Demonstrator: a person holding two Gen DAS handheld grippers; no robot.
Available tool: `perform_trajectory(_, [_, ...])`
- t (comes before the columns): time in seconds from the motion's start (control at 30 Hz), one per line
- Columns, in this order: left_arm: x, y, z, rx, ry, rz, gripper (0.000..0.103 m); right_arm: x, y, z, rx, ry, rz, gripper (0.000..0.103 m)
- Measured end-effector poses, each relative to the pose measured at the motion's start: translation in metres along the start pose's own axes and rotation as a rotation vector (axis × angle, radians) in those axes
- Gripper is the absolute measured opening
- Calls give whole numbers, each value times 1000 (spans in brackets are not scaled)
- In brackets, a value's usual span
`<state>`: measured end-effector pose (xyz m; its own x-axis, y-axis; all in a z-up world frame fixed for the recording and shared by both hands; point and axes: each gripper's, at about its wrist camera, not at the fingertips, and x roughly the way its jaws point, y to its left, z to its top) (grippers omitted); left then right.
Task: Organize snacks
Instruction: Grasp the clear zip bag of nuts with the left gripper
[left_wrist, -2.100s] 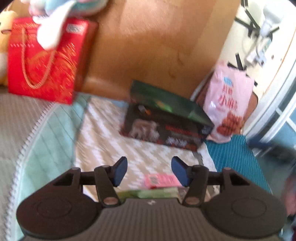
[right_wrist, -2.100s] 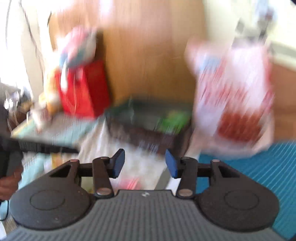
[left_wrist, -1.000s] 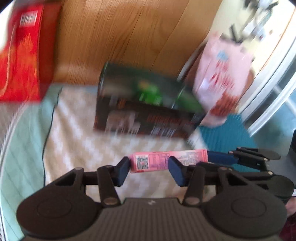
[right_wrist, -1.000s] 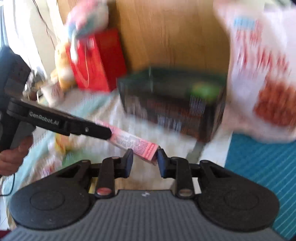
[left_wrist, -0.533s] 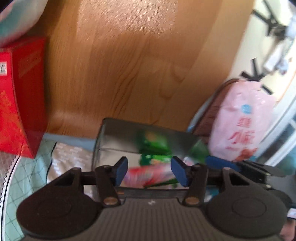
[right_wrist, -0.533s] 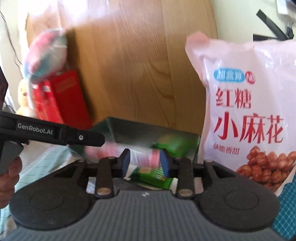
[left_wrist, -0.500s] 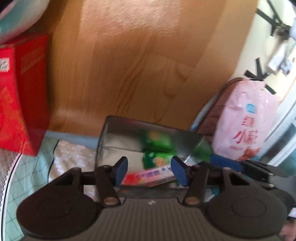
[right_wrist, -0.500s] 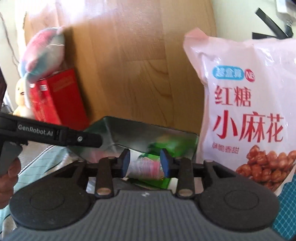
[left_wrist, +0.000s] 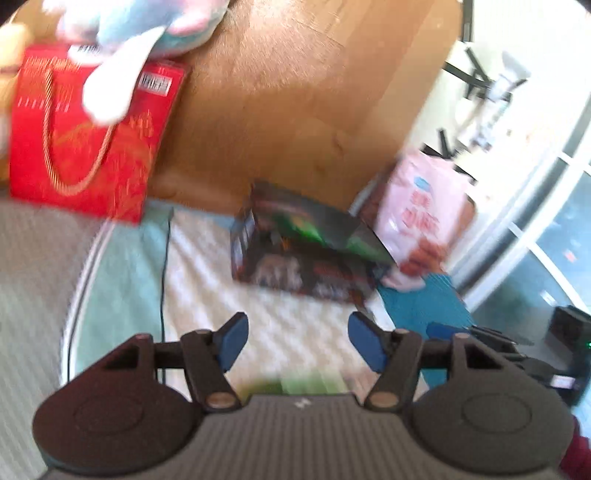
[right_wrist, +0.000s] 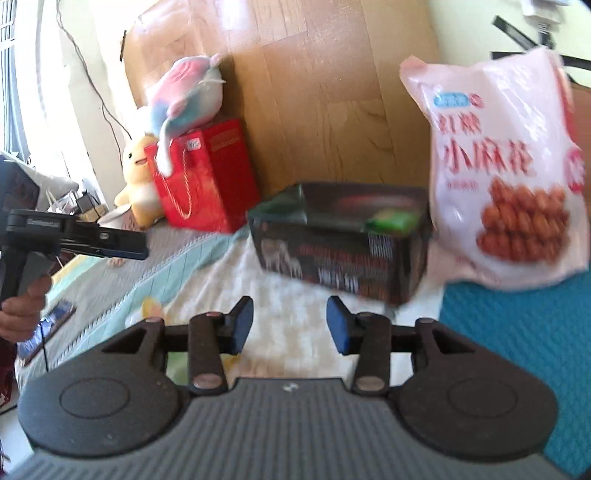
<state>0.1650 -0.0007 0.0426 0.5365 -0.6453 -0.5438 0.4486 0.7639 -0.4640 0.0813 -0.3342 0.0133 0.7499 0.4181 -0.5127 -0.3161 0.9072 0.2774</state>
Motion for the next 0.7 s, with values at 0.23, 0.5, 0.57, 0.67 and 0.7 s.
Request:
perform_trajectory(0.23, [-4,-29,-48,16,66,-167,61,-35,-11,-47,181,-23,-48,54])
perform_trajectory(0.5, [58,-75,-72,19,199,-124,72,-30,-21,-68,277,43,-8,61])
perform_trajectory(0.57, [69,-80,-77,3,234,-125,72,-28,-13,-73,232,67,33,68])
perform_trajectory(0.67, [73,-92,-80,41,236,-116,72,-34,2,-76,148,68,113,70])
perform_trajectory(0.7, [73,-95,-80,54,235,-106,72,-37,7,-77,111,62,121,71])
